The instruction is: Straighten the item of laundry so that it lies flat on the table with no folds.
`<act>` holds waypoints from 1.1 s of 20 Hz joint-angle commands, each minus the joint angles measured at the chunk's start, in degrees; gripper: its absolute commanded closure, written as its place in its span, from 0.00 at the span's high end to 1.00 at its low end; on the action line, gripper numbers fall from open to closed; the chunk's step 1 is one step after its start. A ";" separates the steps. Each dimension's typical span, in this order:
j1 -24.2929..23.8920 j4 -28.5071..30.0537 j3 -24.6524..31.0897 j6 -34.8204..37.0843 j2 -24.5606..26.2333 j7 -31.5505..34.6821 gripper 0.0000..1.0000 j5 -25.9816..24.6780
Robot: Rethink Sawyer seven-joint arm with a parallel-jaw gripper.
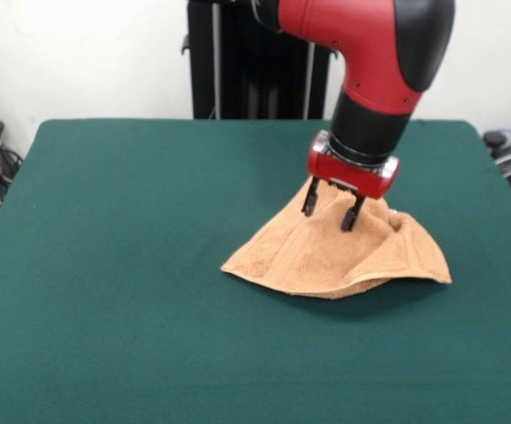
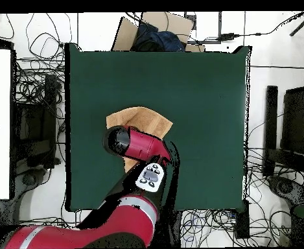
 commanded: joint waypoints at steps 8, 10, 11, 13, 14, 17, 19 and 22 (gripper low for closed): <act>-9.06 3.20 13.38 -10.11 9.61 7.74 1.00 -2.37; -9.42 1.65 13.38 -11.53 11.63 7.12 1.00 -3.36; -9.77 1.25 13.62 -12.69 12.38 7.03 1.00 -3.86; -10.65 0.91 14.46 -13.77 13.18 7.07 1.00 -4.46; -10.56 0.88 14.44 -14.05 13.22 7.42 1.00 -4.65; -10.36 0.72 14.20 -13.70 13.24 8.22 1.00 -4.92; -10.19 0.58 13.93 -13.42 13.09 8.34 1.00 -5.14; -10.05 0.54 13.71 -13.42 12.97 8.32 1.00 -5.37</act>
